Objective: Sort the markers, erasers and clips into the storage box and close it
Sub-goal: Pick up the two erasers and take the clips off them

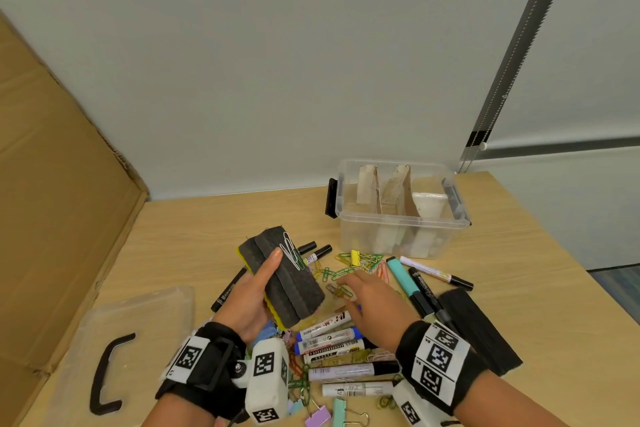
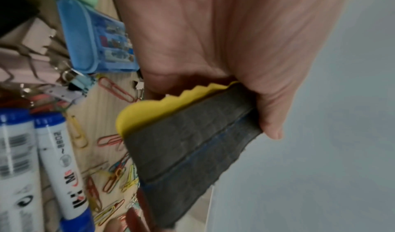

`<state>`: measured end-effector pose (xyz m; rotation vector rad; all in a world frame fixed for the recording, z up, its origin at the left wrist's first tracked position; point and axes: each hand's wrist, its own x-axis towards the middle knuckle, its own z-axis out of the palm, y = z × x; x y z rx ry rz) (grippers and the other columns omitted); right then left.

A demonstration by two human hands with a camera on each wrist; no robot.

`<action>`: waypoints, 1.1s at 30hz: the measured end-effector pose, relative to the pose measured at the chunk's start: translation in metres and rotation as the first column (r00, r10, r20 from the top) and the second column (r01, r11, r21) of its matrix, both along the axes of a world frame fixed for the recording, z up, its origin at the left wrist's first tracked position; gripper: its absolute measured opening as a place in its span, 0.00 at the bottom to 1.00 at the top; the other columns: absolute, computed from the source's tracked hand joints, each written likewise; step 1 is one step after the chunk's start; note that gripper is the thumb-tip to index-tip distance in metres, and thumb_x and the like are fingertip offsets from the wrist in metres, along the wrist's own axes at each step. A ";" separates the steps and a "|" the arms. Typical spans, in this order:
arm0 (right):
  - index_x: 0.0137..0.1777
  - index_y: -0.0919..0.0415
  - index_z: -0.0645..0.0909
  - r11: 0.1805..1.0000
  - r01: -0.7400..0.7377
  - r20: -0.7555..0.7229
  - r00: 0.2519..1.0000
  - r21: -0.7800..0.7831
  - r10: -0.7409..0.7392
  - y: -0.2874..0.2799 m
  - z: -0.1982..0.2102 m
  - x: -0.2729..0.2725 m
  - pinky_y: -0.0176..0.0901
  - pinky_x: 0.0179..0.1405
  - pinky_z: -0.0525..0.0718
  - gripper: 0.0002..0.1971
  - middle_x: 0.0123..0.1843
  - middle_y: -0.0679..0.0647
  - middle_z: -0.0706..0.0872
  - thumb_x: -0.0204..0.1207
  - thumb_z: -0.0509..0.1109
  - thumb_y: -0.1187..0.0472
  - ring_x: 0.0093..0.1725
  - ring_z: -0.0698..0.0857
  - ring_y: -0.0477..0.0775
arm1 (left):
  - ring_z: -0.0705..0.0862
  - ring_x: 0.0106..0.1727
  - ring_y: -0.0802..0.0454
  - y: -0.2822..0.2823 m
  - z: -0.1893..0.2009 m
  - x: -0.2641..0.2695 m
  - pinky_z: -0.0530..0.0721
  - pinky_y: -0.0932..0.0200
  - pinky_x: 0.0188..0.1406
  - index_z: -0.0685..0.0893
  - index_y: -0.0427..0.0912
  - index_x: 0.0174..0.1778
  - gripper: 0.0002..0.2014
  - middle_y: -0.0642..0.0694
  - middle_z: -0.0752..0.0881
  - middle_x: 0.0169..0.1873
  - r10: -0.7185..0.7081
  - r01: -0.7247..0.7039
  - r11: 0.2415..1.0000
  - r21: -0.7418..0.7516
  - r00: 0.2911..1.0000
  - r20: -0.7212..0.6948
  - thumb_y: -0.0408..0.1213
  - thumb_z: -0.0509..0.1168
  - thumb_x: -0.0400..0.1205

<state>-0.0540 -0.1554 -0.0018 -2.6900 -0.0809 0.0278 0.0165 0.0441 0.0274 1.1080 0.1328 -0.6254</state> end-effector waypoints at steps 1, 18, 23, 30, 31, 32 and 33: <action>0.72 0.51 0.72 1.000 -0.005 0.030 1.000 0.016 0.004 0.001 0.004 -0.001 0.44 0.65 0.77 0.18 0.69 0.48 0.76 0.83 0.59 0.58 0.67 0.74 0.51 | 0.87 0.59 0.41 -0.001 0.000 -0.001 0.82 0.43 0.57 0.80 0.39 0.67 0.27 0.36 0.88 0.58 -0.007 0.007 1.000 0.005 1.000 -0.009 0.47 0.67 0.73; 0.54 0.52 0.76 0.930 0.038 -0.005 0.999 0.366 -0.039 0.027 0.019 0.018 0.34 0.44 0.80 0.09 0.47 0.47 0.80 0.78 0.65 0.64 0.40 0.77 0.41 | 0.85 0.58 0.39 -0.009 0.004 -0.016 0.83 0.41 0.56 0.79 0.39 0.63 0.13 0.36 0.87 0.57 -0.086 0.089 0.990 0.106 0.996 -0.034 0.33 0.60 0.83; 0.72 0.53 0.72 0.999 0.014 -0.149 0.989 -0.043 -0.020 0.003 0.006 0.005 0.47 0.65 0.78 0.24 0.70 0.51 0.75 0.77 0.63 0.70 0.68 0.75 0.54 | 0.82 0.63 0.39 -0.001 0.003 -0.012 0.79 0.41 0.57 0.75 0.41 0.68 0.16 0.38 0.82 0.63 -0.029 0.033 0.996 0.086 0.998 -0.057 0.37 0.60 0.84; 0.69 0.53 0.73 0.947 0.270 -0.092 0.953 -0.175 -0.289 -0.056 0.004 -0.016 0.45 0.64 0.78 0.17 0.70 0.51 0.73 0.81 0.62 0.57 0.67 0.74 0.53 | 0.84 0.59 0.39 0.007 -0.006 -0.012 0.80 0.42 0.58 0.79 0.43 0.61 0.12 0.37 0.84 0.60 -0.018 0.026 0.991 0.131 0.998 -0.062 0.40 0.61 0.83; 0.69 0.54 0.72 0.925 0.319 -0.080 0.937 -0.207 -0.341 -0.067 0.003 -0.022 0.46 0.62 0.79 0.18 0.69 0.52 0.73 0.80 0.62 0.54 0.66 0.74 0.55 | 0.83 0.59 0.39 0.009 -0.008 -0.012 0.79 0.41 0.59 0.79 0.44 0.61 0.12 0.37 0.84 0.60 -0.018 0.027 0.991 0.131 0.997 -0.070 0.41 0.60 0.83; 0.68 0.56 0.71 0.896 0.370 -0.074 0.914 -0.247 -0.398 -0.077 0.002 -0.028 0.47 0.60 0.79 0.19 0.67 0.54 0.72 0.80 0.62 0.52 0.64 0.74 0.56 | 0.83 0.59 0.39 0.010 -0.008 -0.012 0.79 0.40 0.59 0.79 0.44 0.60 0.11 0.37 0.84 0.60 -0.018 0.028 0.991 0.133 0.997 -0.075 0.41 0.60 0.84; 0.68 0.56 0.69 0.860 0.419 -0.074 0.886 -0.292 -0.457 -0.086 0.000 -0.035 0.47 0.58 0.80 0.20 0.65 0.54 0.72 0.79 0.62 0.51 0.63 0.73 0.57 | 0.83 0.59 0.39 0.011 -0.009 -0.012 0.79 0.40 0.59 0.79 0.43 0.61 0.12 0.36 0.84 0.60 -0.020 0.030 0.990 0.134 0.997 -0.079 0.41 0.60 0.84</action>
